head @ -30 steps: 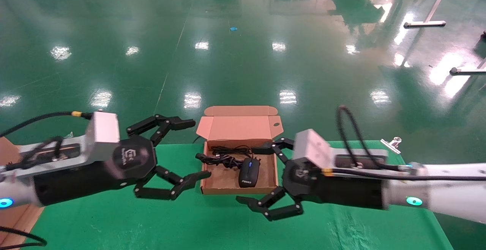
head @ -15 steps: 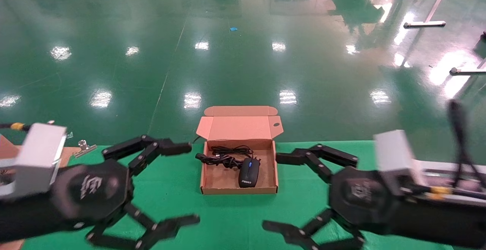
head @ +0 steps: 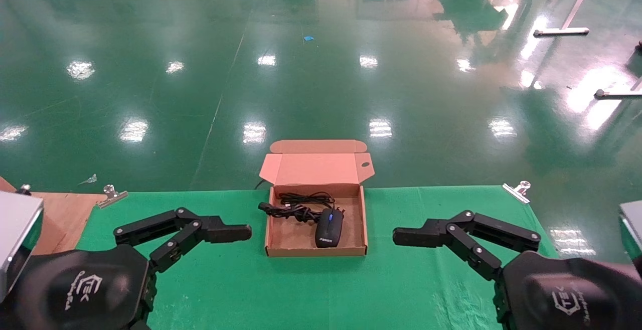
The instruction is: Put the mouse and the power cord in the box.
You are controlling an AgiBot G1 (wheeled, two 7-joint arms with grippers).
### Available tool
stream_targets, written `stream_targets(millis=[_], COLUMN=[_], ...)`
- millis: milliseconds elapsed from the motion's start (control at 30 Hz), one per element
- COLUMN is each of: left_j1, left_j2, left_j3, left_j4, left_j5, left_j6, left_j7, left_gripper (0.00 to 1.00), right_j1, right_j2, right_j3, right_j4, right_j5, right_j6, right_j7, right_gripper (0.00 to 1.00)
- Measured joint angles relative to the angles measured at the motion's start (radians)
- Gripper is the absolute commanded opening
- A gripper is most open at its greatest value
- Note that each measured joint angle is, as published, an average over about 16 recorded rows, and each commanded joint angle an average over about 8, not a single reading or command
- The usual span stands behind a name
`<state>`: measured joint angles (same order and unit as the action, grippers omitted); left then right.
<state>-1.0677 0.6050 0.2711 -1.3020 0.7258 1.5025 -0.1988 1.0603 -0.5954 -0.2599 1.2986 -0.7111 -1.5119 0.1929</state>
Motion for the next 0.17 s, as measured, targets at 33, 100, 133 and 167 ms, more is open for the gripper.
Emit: stream_targets(millis=[33,100,133,167], left_j1=[0.001,0.002,0.002,0.001], left_j2=[0.0,-0.002,-0.002,-0.001], left_j3=[-0.001,-0.002,-0.002,-0.002], left_j4=[-0.001,-0.005,-0.004,-0.003], left_j5=[0.0,-0.001,-0.001,-0.001], left_j6=[0.001,0.002,0.002,0.001], left_j7=[-0.001,-0.003,-0.003,-0.002], left_gripper=[1.0,1.0,1.0,1.0], right_j1=[-0.001,-0.005,-0.005,-0.005], right_j2=[0.002,0.006,0.006,0.006], right_j3=[0.002,0.007,0.007,0.007], right_j4=[0.002,0.005,0.005,0.005], right_j5=[0.002,0.007,0.007,0.007], right_j6=[-0.002,-0.006,-0.006,-0.006], right_j7=[0.001,0.002,0.002,0.002], right_gripper=[1.0,1.0,1.0,1.0])
